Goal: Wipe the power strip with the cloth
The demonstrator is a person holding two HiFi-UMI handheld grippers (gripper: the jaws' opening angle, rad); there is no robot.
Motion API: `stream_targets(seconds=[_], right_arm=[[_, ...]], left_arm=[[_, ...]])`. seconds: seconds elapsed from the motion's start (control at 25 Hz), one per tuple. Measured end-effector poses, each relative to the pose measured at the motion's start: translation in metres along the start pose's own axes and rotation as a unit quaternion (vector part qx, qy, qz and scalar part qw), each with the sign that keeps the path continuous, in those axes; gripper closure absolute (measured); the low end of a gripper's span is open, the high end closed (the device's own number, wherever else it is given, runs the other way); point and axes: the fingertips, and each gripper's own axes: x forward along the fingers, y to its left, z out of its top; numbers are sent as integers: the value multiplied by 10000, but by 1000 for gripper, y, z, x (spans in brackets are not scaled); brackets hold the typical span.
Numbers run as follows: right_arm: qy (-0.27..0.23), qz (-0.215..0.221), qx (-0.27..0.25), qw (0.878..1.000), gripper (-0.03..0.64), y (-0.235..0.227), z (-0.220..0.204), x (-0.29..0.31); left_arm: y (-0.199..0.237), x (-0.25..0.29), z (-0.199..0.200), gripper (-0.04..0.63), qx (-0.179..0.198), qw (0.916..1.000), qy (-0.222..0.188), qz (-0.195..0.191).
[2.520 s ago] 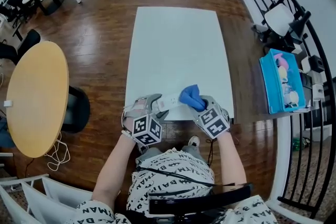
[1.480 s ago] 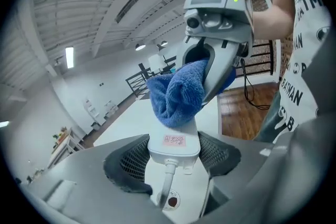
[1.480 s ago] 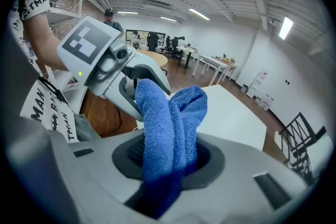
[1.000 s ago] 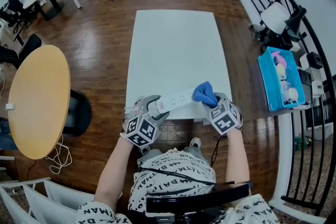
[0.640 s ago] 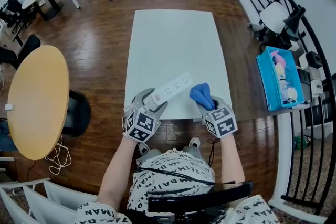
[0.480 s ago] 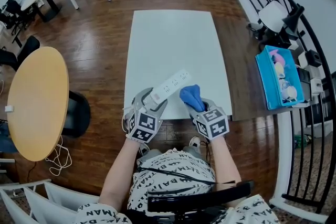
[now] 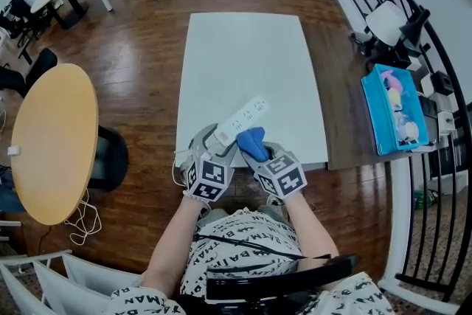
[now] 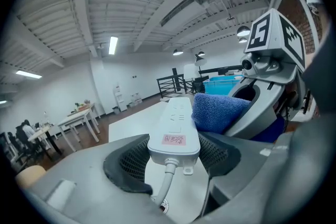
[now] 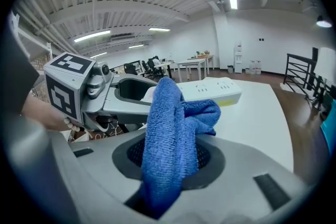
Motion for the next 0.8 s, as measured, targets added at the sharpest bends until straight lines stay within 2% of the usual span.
stream_targets(seconds=[0.2,0.52,0.8], right_arm=[[48,-89,-9,9999,489,-10,-2,-3],[-9,-692,395,9968,489,-70,-12,-28],[84,-968,152,9952,489,-103,-17,-55]], left_arm=[[-1,-2,4,307,152,9998,-98,-123],[-5,-19,6,307,770,9955,-311,-452],[-7,-31,10,308,1011,9878,-629,-999]])
